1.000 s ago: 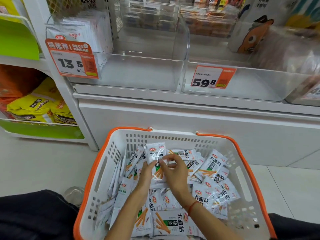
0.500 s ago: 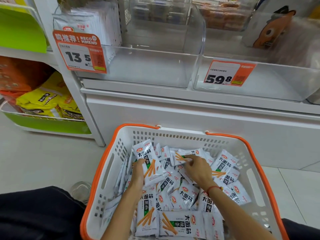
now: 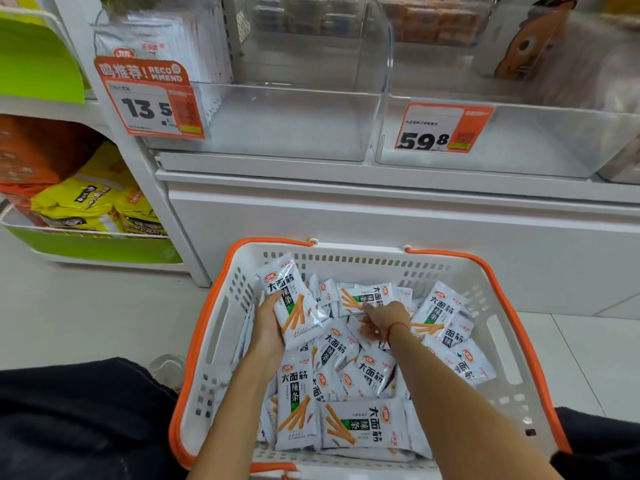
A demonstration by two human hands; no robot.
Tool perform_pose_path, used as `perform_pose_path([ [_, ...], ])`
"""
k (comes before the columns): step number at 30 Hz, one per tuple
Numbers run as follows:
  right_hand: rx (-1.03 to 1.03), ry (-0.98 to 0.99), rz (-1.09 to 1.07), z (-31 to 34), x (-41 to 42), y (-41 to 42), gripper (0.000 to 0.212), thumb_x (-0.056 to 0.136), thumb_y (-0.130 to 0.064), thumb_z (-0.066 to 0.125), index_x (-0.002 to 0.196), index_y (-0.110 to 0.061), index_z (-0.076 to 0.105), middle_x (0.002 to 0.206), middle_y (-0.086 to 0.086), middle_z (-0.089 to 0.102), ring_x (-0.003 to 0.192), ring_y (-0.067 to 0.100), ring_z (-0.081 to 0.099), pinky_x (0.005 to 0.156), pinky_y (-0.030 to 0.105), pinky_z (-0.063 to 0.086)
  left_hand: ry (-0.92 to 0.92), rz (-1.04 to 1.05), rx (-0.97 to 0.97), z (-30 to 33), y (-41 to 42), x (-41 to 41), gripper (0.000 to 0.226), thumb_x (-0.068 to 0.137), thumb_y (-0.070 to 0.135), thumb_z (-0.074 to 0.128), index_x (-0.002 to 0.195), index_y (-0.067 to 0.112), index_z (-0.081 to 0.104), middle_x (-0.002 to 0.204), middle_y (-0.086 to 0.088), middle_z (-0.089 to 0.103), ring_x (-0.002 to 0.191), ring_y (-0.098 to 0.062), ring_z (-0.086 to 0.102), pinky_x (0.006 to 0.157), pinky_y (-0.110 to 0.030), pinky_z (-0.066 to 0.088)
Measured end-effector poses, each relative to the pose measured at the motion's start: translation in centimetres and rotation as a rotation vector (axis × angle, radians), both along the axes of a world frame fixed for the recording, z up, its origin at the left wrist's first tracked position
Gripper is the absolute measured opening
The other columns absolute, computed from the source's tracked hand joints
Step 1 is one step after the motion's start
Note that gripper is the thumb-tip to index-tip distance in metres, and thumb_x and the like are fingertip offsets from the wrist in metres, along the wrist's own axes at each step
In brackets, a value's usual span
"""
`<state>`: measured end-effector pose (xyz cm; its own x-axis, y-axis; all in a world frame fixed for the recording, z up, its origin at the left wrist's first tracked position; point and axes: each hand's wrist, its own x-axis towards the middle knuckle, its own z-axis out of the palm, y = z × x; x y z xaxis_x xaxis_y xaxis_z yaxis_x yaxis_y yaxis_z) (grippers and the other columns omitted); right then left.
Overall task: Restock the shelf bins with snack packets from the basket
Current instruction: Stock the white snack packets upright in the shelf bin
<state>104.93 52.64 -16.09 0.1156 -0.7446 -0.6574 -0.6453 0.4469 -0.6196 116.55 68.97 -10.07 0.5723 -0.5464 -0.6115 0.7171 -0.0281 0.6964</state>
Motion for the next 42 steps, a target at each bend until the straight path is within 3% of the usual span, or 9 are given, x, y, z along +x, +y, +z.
perform_pose_path([
  [7,-0.182,-0.069,0.097,0.9,-1.2,0.5,0.028,0.089,-0.015,0.059,0.063,-0.005,0.061,0.064,0.015,0.068,0.069,0.031,0.067,0.079,0.045,0.057,-0.017,-0.029,0.073,-1.2,0.8,0.0,0.022,0.096,0.025,0.044,0.096,0.020,0.065,0.091,-0.008,0.069,0.084,-0.026,0.063,0.090,-0.044,0.047],
  [13,0.057,-0.475,0.357,8.8,-3.9,1.5,0.011,0.091,-0.010,0.061,0.091,-0.013,0.050,0.084,0.010,0.066,0.064,0.012,0.063,0.062,0.022,0.055,-0.023,-0.126,0.208,-2.1,0.4,0.1,0.021,0.097,0.024,0.043,0.091,0.015,0.061,0.082,-0.009,0.067,0.073,-0.024,0.060,0.072,-0.034,0.048],
  [19,-0.022,-0.396,0.538,8.4,-2.2,4.3,0.015,0.090,-0.020,0.064,0.102,-0.017,0.054,0.093,0.003,0.064,0.077,0.013,0.062,0.063,0.021,0.054,0.007,-0.197,0.216,-2.0,-0.7,-1.8,0.026,0.096,0.029,0.047,0.110,0.010,0.057,0.093,-0.014,0.063,0.074,-0.027,0.063,0.070,-0.037,0.050],
  [23,-0.263,-0.350,0.377,6.5,-1.3,6.3,0.030,0.082,-0.023,0.074,0.107,-0.007,0.067,0.093,0.005,0.064,0.077,0.022,0.068,0.062,0.027,0.058,0.010,-0.216,0.132,-1.3,-1.3,-2.7,0.035,0.099,0.028,0.034,0.082,0.010,0.059,0.067,-0.008,0.066,0.057,-0.020,0.060,0.059,-0.027,0.045],
  [27,-0.431,-0.273,0.435,6.6,-0.7,7.1,0.035,0.081,-0.025,0.074,0.111,-0.008,0.069,0.071,-0.004,0.065,0.069,0.018,0.067,0.081,0.032,0.055,-0.003,-0.173,0.039,-1.7,-1.6,-2.8,0.044,0.101,0.035,0.028,0.107,0.012,0.065,0.080,-0.008,0.074,0.081,-0.026,0.067,0.077,-0.038,0.054],
  [34,-0.453,-0.341,0.494,6.7,-0.2,6.8,0.030,0.089,-0.026,0.066,0.116,-0.015,0.067,0.075,-0.009,0.065,0.057,0.005,0.062,0.059,0.017,0.050,0.032,-0.163,0.014,-1.9,-1.7,-2.8,0.028,0.095,0.030,0.049,0.111,0.014,0.064,0.097,-0.010,0.072,0.092,-0.027,0.065,0.087,-0.040,0.050],
  [36,-0.462,-0.231,0.472,6.7,-0.6,5.4,0.031,0.096,-0.031,0.052,0.121,-0.016,0.064,0.100,-0.002,0.070,0.076,0.011,0.066,0.059,0.012,0.046,0.042,-0.129,-0.001,-2.0,-1.8,-2.6,0.021,0.097,0.024,0.046,0.101,0.015,0.064,0.085,-0.008,0.072,0.081,-0.026,0.065,0.082,-0.038,0.050],
  [38,-0.614,0.164,0.505,5.5,-2.0,3.1,0.040,0.100,-0.034,0.041,0.134,-0.014,0.050,0.131,0.007,0.055,0.113,0.023,0.056,0.085,0.025,0.050,0.069,-0.083,-0.022,-1.8,-1.7,-2.3,0.019,0.097,0.025,0.046,0.099,0.018,0.064,0.089,-0.007,0.069,0.082,-0.025,0.064,0.086,-0.041,0.049],
  [42,-0.606,0.545,0.935,2.3,-5.5,2.1,0.048,0.102,-0.039,0.024,0.148,-0.024,0.024,0.157,0.004,0.015,0.145,0.029,0.011,0.116,0.051,0.011,0.117,-0.001,-0.060,-2.2,-1.3,-1.4,0.021,0.096,0.026,0.045,0.096,0.019,0.065,0.089,-0.007,0.070,0.082,-0.023,0.063,0.078,-0.037,0.050],
])
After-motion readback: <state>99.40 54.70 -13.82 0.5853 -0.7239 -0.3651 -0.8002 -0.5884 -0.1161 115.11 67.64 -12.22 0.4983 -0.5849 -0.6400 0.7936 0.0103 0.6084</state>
